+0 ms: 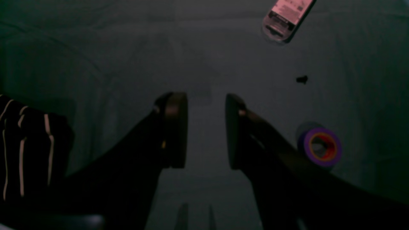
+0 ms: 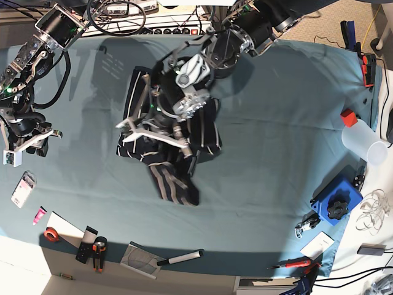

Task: Layout the t-shirt on the table in an organized manner, then fold the t-shirt properly
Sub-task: 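Lift the held end with the left gripper and fold it over the stack, then press and release the folded layer with the left gripper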

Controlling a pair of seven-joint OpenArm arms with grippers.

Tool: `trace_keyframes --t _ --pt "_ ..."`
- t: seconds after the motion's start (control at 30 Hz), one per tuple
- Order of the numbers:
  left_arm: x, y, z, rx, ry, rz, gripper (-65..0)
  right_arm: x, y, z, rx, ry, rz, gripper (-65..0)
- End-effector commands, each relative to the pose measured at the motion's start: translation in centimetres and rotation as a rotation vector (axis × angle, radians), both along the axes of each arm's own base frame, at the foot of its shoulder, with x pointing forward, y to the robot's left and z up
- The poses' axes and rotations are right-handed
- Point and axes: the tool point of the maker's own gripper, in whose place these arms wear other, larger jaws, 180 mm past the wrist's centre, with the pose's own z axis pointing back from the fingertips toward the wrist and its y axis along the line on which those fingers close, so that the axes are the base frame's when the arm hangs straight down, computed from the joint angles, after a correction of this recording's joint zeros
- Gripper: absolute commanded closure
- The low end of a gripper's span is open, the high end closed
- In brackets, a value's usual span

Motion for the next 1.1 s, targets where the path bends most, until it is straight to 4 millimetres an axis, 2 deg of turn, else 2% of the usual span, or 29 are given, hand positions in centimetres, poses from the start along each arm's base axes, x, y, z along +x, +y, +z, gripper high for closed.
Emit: trace_keyframes --t 0.0,0.03,0.13,0.17,0.23,0.37,0.57,0.67,0.77,0.83,0.9,1.03,1.07 --pt "0.5 -1.1 1.6 -0.053 -0.045 -0.013 0.0 0.6 -0.4 1.9 -0.030 -0.053 0.004 -20.1" --pt "0.5 -1.3 1.6 -0.062 -0.049 -0.020 -5.3 0.6 -0.4 1.9 -0.029 -0.053 0.003 -20.1" --pt "0.5 -1.7 1.3 -0.077 -0.048 -0.033 -28.5 0.6 -0.4 1.9 -0.030 -0.054 0.004 -20.1" --pt "0.5 -1.7 1.2 -0.076 -0.048 -0.033 -33.0 0.6 -0.4 1.9 -0.030 -0.054 0.004 -20.1" --pt "0.5 -1.8 1.4 -0.079 -0.049 -0.034 -35.2 0.6 -0.4 1.9 -0.030 -0.055 0.004 -20.1" --pt "0.5 -2.3 2.3 -0.079 -0.050 -0.021 -35.2 0.7 -0.4 1.9 -0.030 -0.056 0.004 -20.1" --pt "0.6 -2.1 6.9 -0.182 -0.132 0.014 -34.9 0.7 -0.4 2.0 -0.029 -0.063 0.005 -20.1" --pt "1.5 -0.8 10.0 -0.216 -0.243 0.075 -34.9 0.7 -0.4 2.0 -0.029 -0.063 0.005 -20.1" --pt "3.4 1.7 12.8 -0.211 -0.405 0.206 -33.9 0.7 -0.4 2.0 -0.029 -0.063 0.005 -20.1" --pt "4.6 3.3 13.4 -0.209 -0.440 0.293 -30.1 0.7 -0.4 2.0 -0.029 -0.063 0.005 -20.1" --pt "5.9 5.1 13.1 -0.206 -0.425 0.366 -24.6 0.7 -0.4 2.0 -0.029 -0.063 0.005 -20.1" --pt "8.5 10.5 10.7 -0.173 -0.327 0.547 -1.9 0.7 -0.4 2.0 -0.029 -0.062 0.005 -20.0" --pt "8.9 12.1 9.9 -0.167 -0.295 0.589 0.0 0.7 -0.4 2.0 -0.029 -0.062 0.005 -20.0"
